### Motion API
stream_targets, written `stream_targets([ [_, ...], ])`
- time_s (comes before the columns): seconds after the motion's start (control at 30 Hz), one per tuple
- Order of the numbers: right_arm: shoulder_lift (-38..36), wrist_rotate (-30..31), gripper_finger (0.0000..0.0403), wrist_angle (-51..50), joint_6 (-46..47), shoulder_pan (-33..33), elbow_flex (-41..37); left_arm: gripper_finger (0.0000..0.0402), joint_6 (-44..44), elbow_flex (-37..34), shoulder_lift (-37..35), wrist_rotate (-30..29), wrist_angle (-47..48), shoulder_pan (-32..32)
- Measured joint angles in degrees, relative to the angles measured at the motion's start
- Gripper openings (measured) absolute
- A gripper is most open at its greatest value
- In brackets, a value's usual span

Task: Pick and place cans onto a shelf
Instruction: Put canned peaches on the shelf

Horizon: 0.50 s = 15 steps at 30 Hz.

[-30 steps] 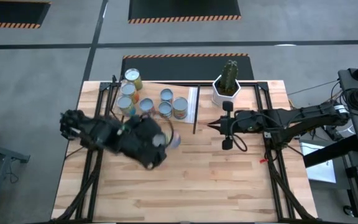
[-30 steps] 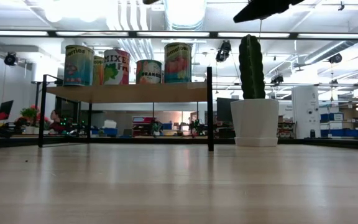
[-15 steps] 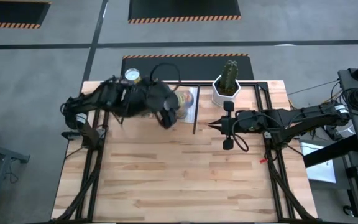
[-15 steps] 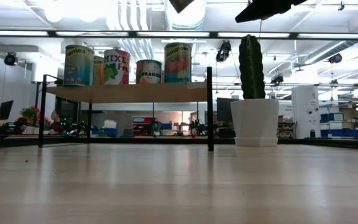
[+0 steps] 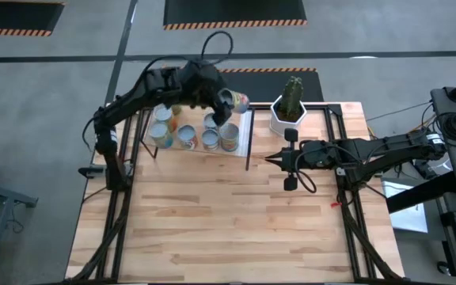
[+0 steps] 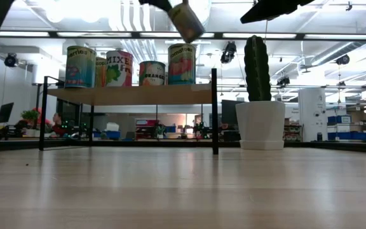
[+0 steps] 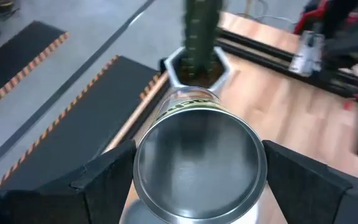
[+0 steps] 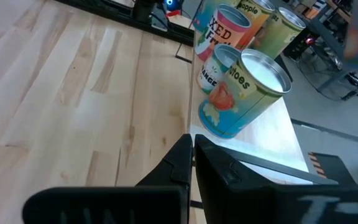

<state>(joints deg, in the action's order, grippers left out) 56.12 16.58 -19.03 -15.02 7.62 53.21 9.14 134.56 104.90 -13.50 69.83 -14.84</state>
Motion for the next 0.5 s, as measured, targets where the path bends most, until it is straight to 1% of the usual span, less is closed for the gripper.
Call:
stream_targets([
  [0.17,0.0,0.0,0.0009,0.0,-0.3,0.0,0.0,0.0312,-1.6,0.0,3.0,2.6,-0.1,-4.1],
  [0.5,0.0,0.0,0.0009,-0.1,-1.9,0.0,0.0,0.0313,-2.7,0.0,8.1,2.6,1.3,-6.8],
])
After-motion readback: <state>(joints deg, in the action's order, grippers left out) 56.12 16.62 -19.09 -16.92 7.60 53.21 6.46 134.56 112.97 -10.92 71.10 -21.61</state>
